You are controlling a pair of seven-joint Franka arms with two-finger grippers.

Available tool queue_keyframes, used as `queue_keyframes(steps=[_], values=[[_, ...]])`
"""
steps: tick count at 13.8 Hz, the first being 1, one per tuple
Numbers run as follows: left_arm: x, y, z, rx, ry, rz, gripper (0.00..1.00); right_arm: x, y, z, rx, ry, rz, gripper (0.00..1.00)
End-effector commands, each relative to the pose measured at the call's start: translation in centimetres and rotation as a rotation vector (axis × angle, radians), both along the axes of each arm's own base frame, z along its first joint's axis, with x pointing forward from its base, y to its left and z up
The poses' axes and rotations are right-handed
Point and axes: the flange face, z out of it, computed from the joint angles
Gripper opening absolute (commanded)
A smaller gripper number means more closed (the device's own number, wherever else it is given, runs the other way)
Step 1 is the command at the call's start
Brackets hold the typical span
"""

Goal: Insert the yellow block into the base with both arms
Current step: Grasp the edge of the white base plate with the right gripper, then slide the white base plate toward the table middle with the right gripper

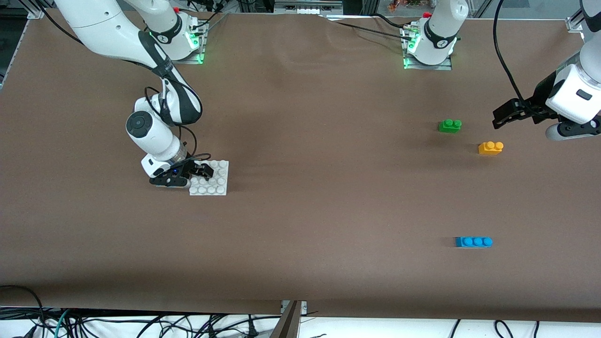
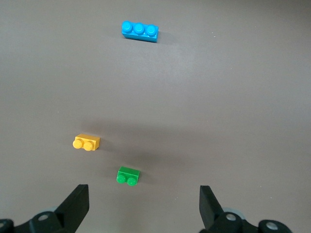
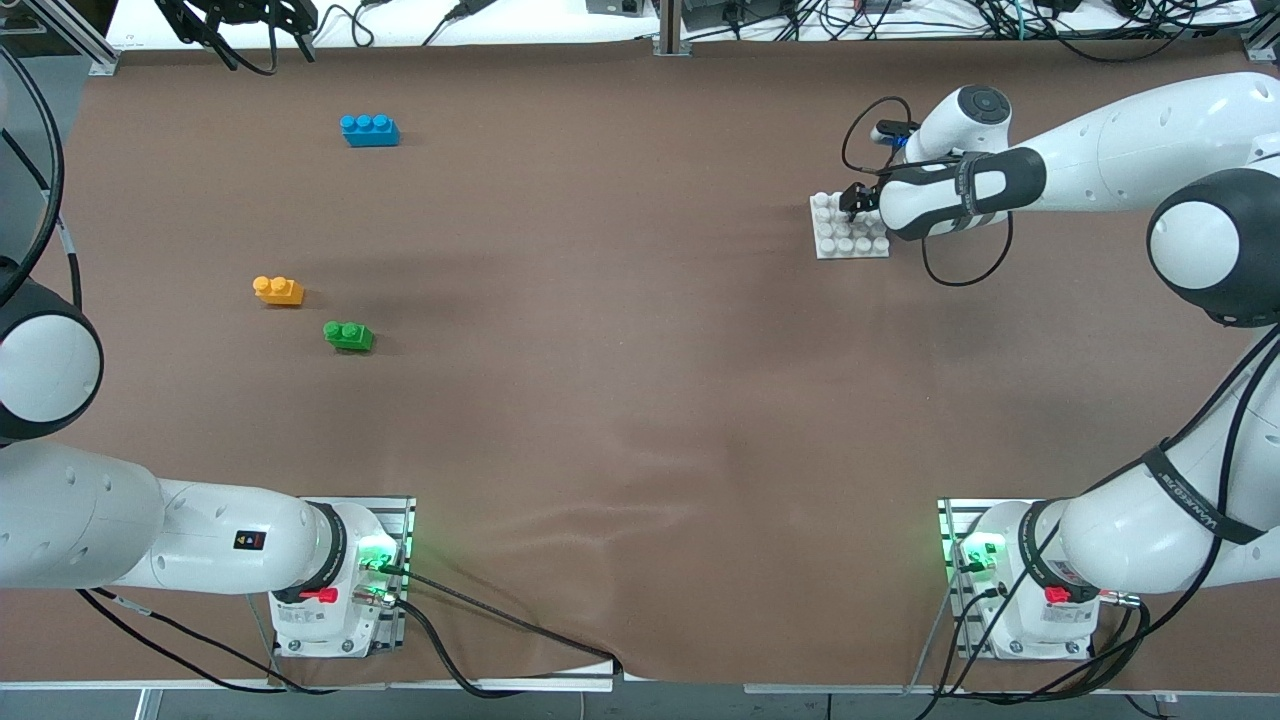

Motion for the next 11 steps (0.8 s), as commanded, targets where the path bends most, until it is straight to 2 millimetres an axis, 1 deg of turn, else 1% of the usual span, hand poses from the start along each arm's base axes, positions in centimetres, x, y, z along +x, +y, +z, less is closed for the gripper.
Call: queue_keyframes(steps=[1,3,5,6,7,9,11], values=[[0.4,0.1,0.5,-0.025,0.006,0.005,1.0,1.0,1.1,-1.0,0.023,-0.028,-0.011,0.8],[0.3,0.2,0.5,-0.025,0.007,0.007,1.0,0.5,3.4,-0.8,0.03,-0.028,-0.004,0.8],[0.4,0.1,0.5,-0.025,0.006,0.005,1.0,-0.2,6.6,-0.5,0.04,-0.031,-0.01,0.8],[0.4,0.2,0.5,-0.025,0.006,0.007,1.0,-0.6,7.9,-0.5,0.043,-0.029,-0.013,0.8],[0.3,0.2,0.5,-0.025,0.007,0.007,1.0,-0.6,9.0,-0.5,0.046,-0.033,-0.016,0.8],[0.4,0.2,0.5,-0.025,0.006,0.007,1.0,-0.7,11.8,-0.6,0.054,-0.039,-0.031,0.8],[0.3,0.3,0.6,-0.025,0.006,0.01,1.0,-0.8,15.5,-0.8,0.052,-0.057,-0.032,0.8]])
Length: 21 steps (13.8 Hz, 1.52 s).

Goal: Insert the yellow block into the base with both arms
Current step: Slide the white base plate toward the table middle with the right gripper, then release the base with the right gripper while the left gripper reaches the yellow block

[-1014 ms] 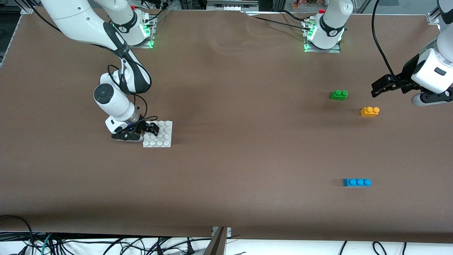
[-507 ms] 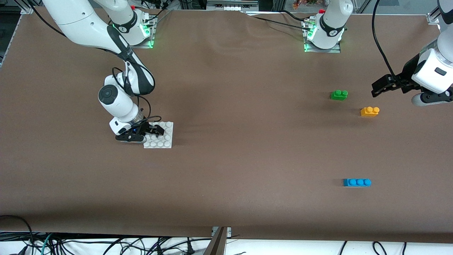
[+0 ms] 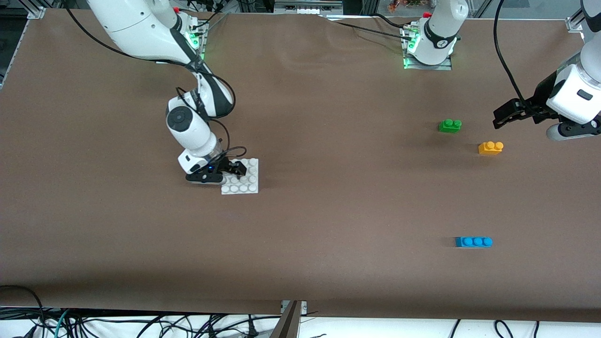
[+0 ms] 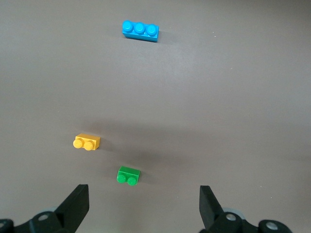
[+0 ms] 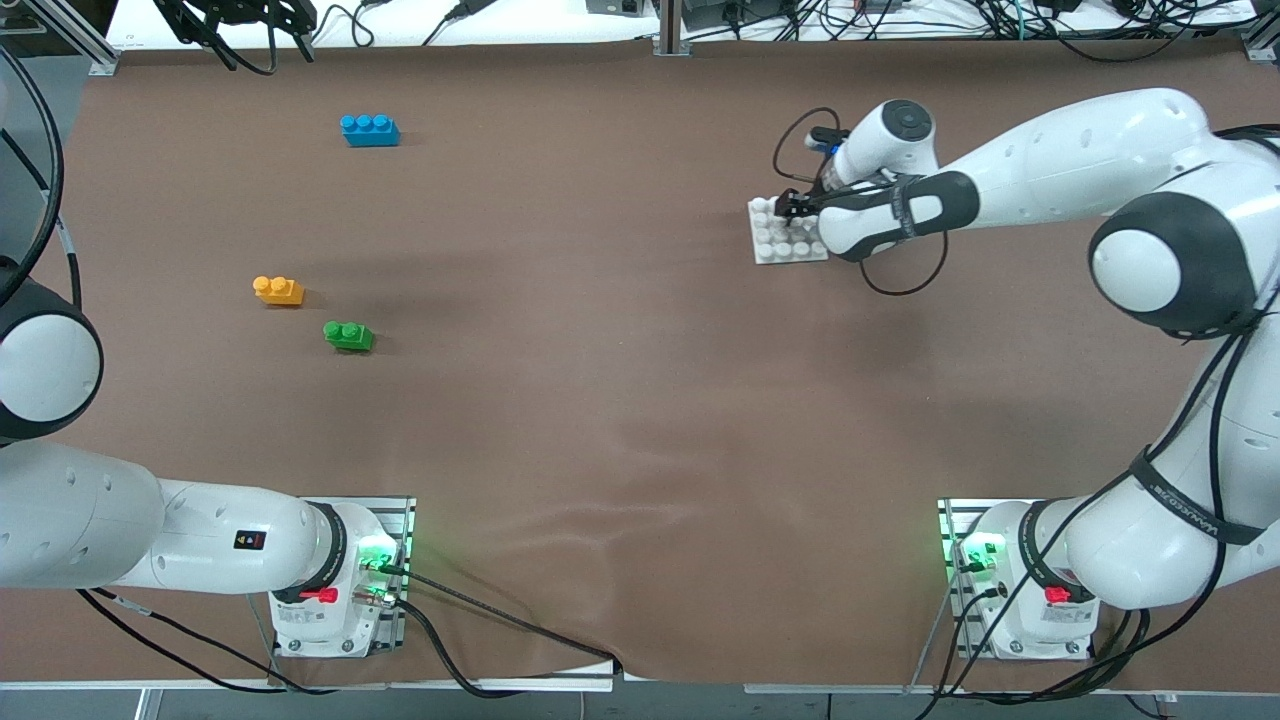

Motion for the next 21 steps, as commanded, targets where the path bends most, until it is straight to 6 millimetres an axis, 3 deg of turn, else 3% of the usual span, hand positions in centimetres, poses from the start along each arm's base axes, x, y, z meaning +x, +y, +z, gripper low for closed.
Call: queue_keyframes(steps=[1,5,9,16,19,21], values=[[0.4,0.2,0.5,-0.025,0.006,0.008,1.0,0.4,5.0,-1.5,0.007,-0.021,-0.025,0.8],[0.4,0.3,0.5,-0.025,0.006,0.01,1.0,0.4,11.4,-2.7,0.035,-0.037,-0.083,0.8],[0.3,0.4,0.6,-0.025,0.005,0.011,1.0,-1.0,18.9,-3.0,0.029,-0.018,-0.125,0.8],[0.4,0.4,0.5,-0.025,0.006,0.011,1.0,-4.6,26.4,-3.7,0.074,-0.034,-0.07,0.8],[0.4,0.2,0.5,-0.025,0.006,0.008,1.0,-6.1,28.8,-3.2,0.098,-0.038,-0.071,0.8],[0.4,0.4,0.5,-0.025,0.006,0.011,1.0,-6.6,29.3,-3.0,0.103,-0.037,-0.072,0.8]])
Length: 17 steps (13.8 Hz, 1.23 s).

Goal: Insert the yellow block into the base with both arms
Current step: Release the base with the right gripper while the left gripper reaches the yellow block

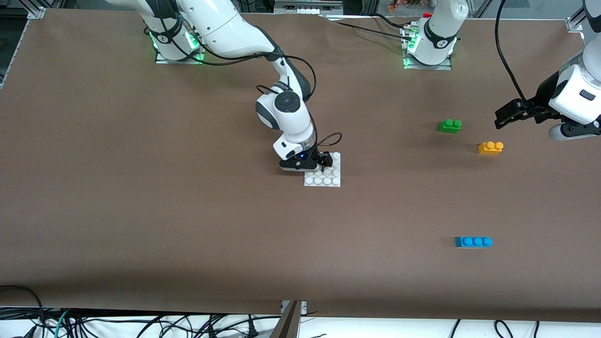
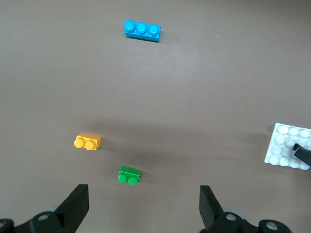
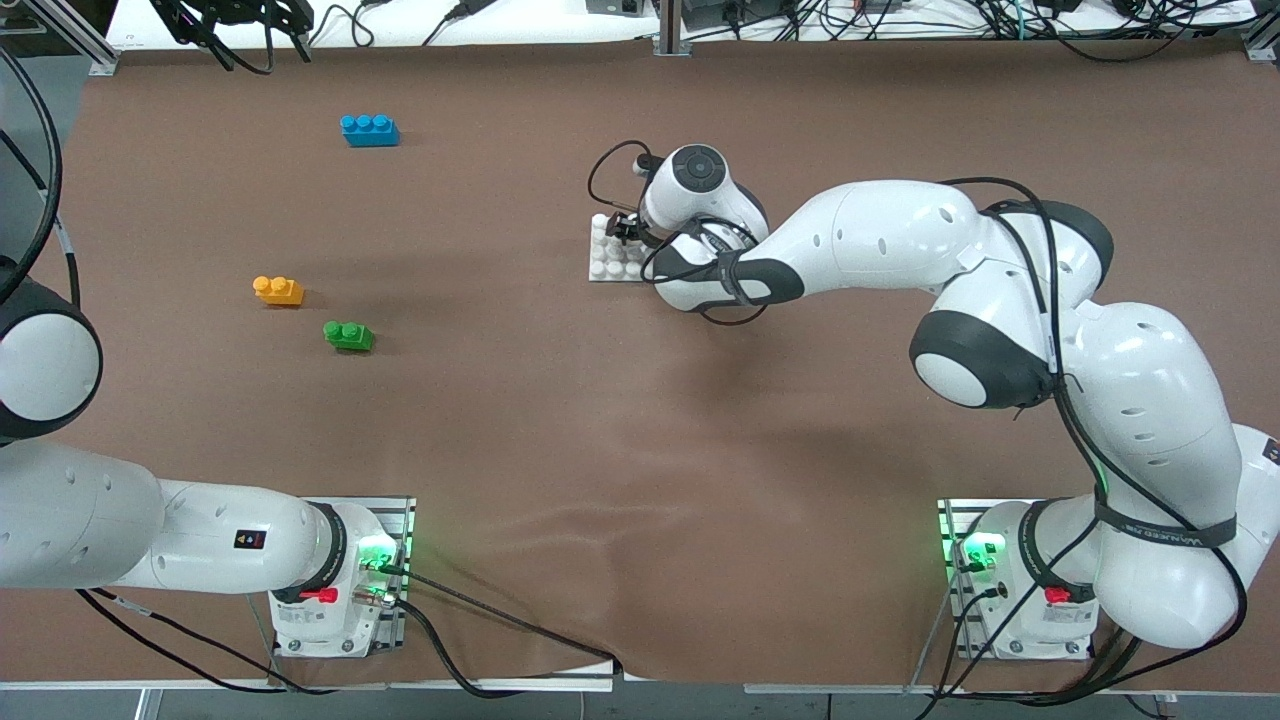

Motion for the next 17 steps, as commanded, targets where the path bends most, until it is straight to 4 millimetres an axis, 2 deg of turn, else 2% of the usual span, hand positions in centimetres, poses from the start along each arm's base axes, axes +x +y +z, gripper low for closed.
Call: queue_keyframes(steps=[1,3,4,5,6,7,9,10,11,13,14,15,17], values=[[0.4,0.1,0.5,-0.025,0.005,0.005,1.0,-1.4,1.9,-2.0,0.01,0.019,-0.012,0.8],[0.4,0.1,0.5,-0.025,0.005,0.005,1.0,-1.0,1.6,-1.5,0.005,0.02,-0.017,0.81],[0.4,0.0,0.5,-0.025,0.005,0.004,1.0,-0.1,1.1,-1.0,-0.012,0.019,-0.026,0.88],[0.4,0.1,0.5,-0.025,0.005,0.005,1.0,1.0,1.3,0.7,-0.024,0.02,-0.034,0.96],[0.3,0.0,0.6,-0.025,0.004,0.003,1.0,1.8,1.5,1.9,-0.05,0.041,-0.041,0.98],[0.3,0.1,0.6,-0.025,0.004,0.005,1.0,2.7,1.2,3.1,-0.067,0.054,-0.049,0.98],[0.3,0.0,0.5,-0.025,0.005,0.003,1.0,4.1,0.1,7.3,-0.084,0.078,-0.071,0.98],[0.4,0.1,0.4,-0.025,0.007,0.005,1.0,5.1,-1.2,9.7,-0.096,0.09,-0.079,0.98],[0.2,0.1,0.2,-0.024,0.022,0.005,1.0,6.4,-3.0,12.4,-0.103,0.091,-0.074,0.98],[0.2,0.4,-0.7,-0.023,0.06,0.01,1.0,7.7,-7.7,18.0,-0.147,0.134,-0.062,0.99],[0.4,0.8,-1.3,-0.024,0.075,0.004,1.0,8.0,-10.5,20.6,-0.182,0.167,-0.038,0.99],[0.7,1.5,-2.0,-0.029,0.087,-0.031,1.0,8.7,-14.4,23.6,-0.213,0.198,0.0,0.99],[1.3,5.4,-3.9,-0.046,0.118,-0.073,1.0,8.5,-21.2,29.6,-0.248,0.248,0.076,0.99]])
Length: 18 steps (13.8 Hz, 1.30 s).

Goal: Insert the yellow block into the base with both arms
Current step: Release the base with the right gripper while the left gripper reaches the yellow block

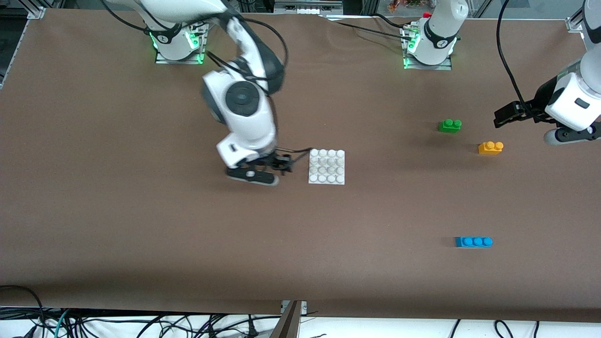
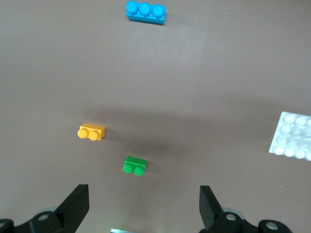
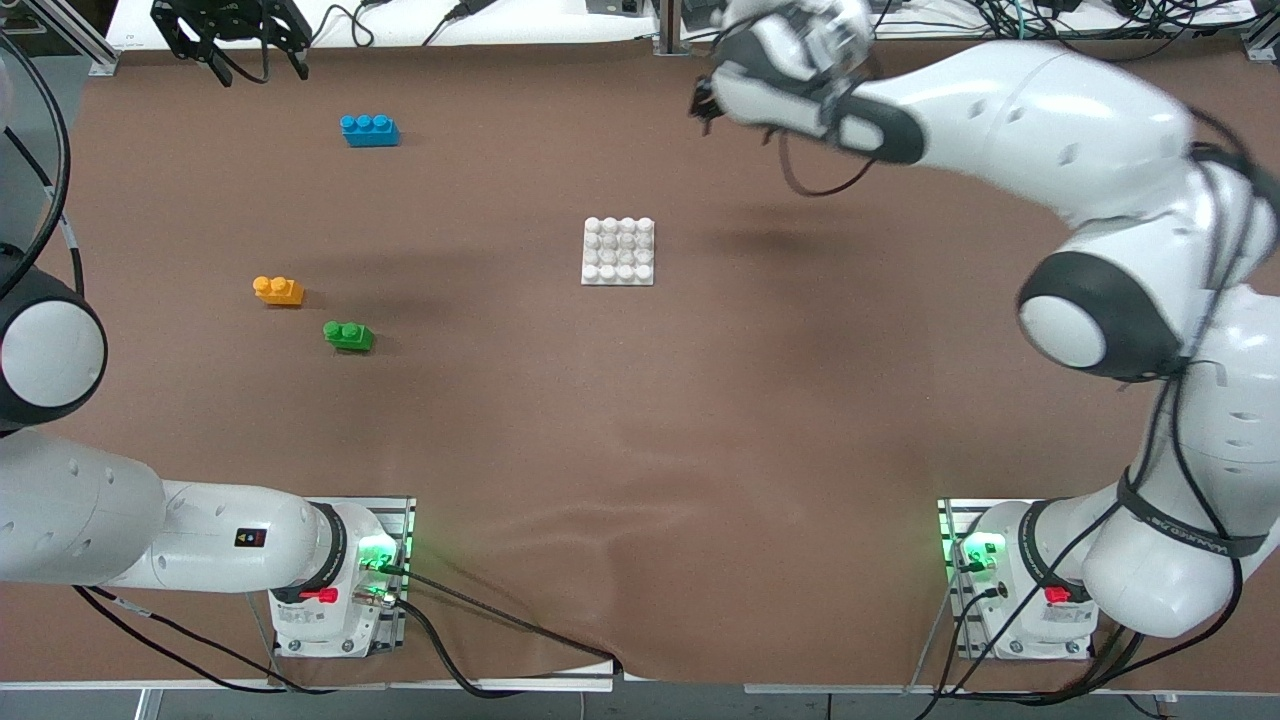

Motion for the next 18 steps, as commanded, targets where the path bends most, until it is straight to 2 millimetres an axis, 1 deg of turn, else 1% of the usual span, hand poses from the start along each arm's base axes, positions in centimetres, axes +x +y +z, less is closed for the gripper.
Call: queue_keyframes(steps=[1,2,3,4,5,6,7,8,9,10,11,12,13,14,15,16,17,18], values=[[0.8,5.0,-2.6,-0.05,0.054,-0.037,1.0,-2.0,-9.3,7.2,-0.01,0.088,0.09,0.99],[0.7,6.0,-3.9,-0.049,0.06,-0.032,1.0,-2.1,-12.8,9.7,-0.008,0.11,0.124,0.99],[1.2,6.3,-5.6,-0.028,0.049,-0.034,1.0,-2.0,-16.4,11.6,0.01,0.136,0.155,0.99],[1.3,7.1,-7.5,0.005,0.042,-0.037,1.0,-2.0,-19.5,13.3,0.022,0.146,0.187,0.99],[1.0,8.5,-9.9,0.027,0.03,-0.03,1.0,-2.6,-21.6,15.1,0.027,0.139,0.213,0.99],[0.3,9.4,-12.4,0.03,0.02,-0.025,1.0,-3.1,-23.1,16.6,0.026,0.127,0.234,0.99],[-0.6,10.3,-15.1,0.034,0.018,-0.047,1.0,-3.4,-25.7,17.7,0.026,0.125,0.241,0.99],[-1.6,10.2,-18.2,0.038,0.012,-0.075,1.0,-4.1,-27.6,18.8,0.028,0.126,0.264,0.99],[-2.6,10.2,-20.2,0.067,-0.005,-0.104,1.0,-4.9,-28.6,19.8,0.021,0.117,0.303,0.99],[-3.4,10.1,-21.2,0.089,-0.013,-0.126,1.0,-5.1,-29.7,20.5,0.017,0.107,0.315,0.99],[-3.8,11.1,-21.8,0.097,-0.021,-0.121,1.0,-5.0,-31.3,20.7,0.018,0.107,0.309,0.99],[-4.4,12.9,-22.8,0.093,-0.035,-0.118,1.0,-5.4,-32.2,20.6,0.025,0.115,0.307,0.99],[-5.4,14.5,-24.2,0.088,-0.061,-0.139,1.0,-5.7,-32.9,20.5,0.027,0.112,0.297,0.99],[-6.9,16.4,-25.9,0.084,-0.082,-0.134,1.0,-6.0,-33.2,20.7,0.029,0.107,0.293,0.99],[-8.1,17.6,-27.5,0.082,-0.096,-0.114,1.0,-6.0,-33.4,20.8,0.029,0.106,0.287,0.99],[-9.0,17.6,-29.0,0.077,-0.105,-0.113,1.0,-6.0,-33.9,21.0,0.03,0.112,0.264,0.99],[-9.6,17.2,-30.0,0.076,-0.123,-0.12,1.0,-5.9,-34.0,21.1,0.028,0.11,0.262,0.99],[-9.9,17.0,-30.8,0.073,-0.127,-0.122,1.0,-6.0,-34.1,21.2,0.027,0.109,0.262,0.99]])
